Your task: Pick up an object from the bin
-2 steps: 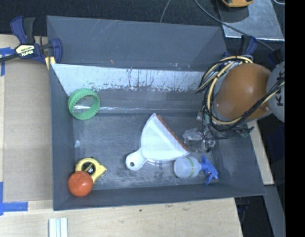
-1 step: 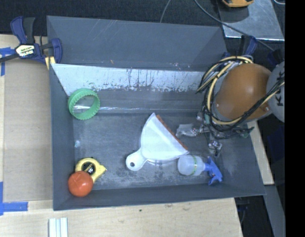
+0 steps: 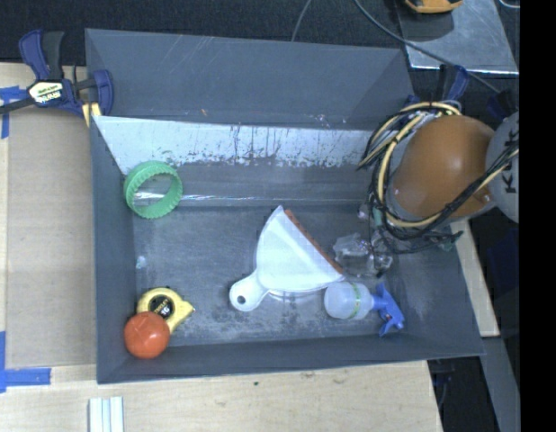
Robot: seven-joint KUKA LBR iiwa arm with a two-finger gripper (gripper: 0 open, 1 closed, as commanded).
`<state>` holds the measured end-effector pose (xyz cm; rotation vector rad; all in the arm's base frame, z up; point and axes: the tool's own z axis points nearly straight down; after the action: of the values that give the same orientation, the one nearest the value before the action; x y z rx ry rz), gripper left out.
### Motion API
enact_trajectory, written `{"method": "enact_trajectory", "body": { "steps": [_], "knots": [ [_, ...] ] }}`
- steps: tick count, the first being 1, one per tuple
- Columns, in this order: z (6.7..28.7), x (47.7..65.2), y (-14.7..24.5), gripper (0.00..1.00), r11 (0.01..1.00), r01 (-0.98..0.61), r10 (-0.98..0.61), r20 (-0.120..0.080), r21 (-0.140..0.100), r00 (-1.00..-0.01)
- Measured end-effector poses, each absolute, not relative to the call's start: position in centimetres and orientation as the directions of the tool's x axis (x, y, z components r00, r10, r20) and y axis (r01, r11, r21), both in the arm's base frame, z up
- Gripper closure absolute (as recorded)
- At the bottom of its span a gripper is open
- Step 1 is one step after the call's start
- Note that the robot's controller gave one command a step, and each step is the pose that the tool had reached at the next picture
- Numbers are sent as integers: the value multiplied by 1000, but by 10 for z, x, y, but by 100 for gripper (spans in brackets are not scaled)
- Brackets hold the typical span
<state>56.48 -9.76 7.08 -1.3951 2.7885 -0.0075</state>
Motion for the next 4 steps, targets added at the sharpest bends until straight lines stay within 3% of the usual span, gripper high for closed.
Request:
{"method": "enact_trajectory", "body": {
  "steps": [1,2,3,4],
  "knots": [
    [71,564,-98,0,600,-800,-800,-18,-14,-599],
    [71,565,-98,100,599,-800,-800,-19,-15,-599],
    [126,546,-121,100,606,-796,-796,-23,-23,-605],
    [91,531,-47,100,362,-932,-932,-17,-29,-361]
  ]
}}
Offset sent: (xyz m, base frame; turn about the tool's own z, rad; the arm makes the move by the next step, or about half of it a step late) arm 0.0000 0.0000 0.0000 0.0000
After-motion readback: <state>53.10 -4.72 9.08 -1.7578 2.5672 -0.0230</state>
